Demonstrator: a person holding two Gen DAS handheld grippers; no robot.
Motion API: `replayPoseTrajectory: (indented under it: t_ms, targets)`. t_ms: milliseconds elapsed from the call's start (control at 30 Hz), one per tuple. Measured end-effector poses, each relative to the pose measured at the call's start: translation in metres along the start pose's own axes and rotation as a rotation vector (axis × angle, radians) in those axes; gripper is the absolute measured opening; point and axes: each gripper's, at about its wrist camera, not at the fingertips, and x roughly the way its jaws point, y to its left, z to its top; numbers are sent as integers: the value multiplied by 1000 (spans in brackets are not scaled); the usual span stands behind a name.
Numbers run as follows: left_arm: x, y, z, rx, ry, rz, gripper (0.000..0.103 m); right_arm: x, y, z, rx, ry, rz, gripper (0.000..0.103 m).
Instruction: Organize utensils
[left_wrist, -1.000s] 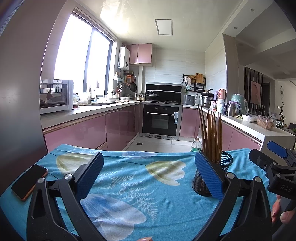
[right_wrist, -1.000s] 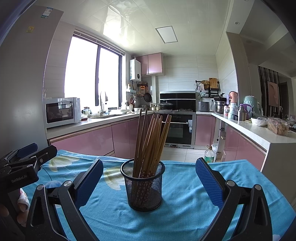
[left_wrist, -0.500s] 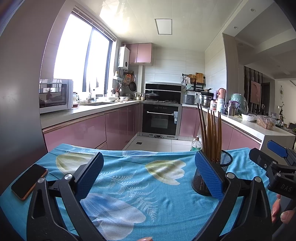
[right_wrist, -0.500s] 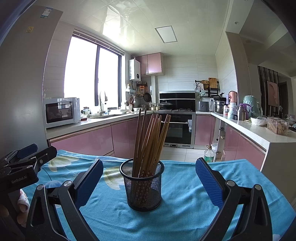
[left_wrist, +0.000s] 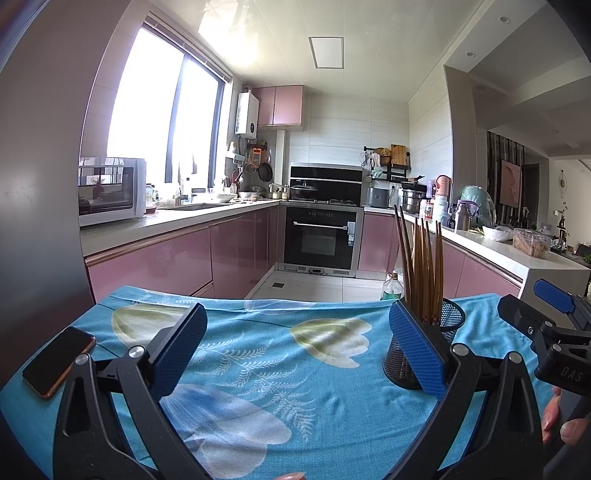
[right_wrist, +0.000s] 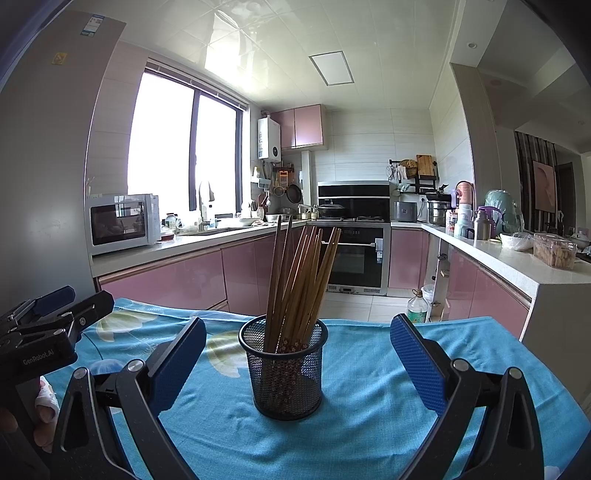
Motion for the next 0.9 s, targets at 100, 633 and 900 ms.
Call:
replayPoseTrajectory:
  t_ms: [100,633,900]
  targets:
    - [0,0,-1,-1,-3,1,97,0,0,0,0,-1,0,97]
    - [-4,-2,-2,11,-11,15,97,1,-1,-1,1,8,0,97]
    - [32,17,-11,1,182,76,97,46,-55,-20,-4,297,-167,97]
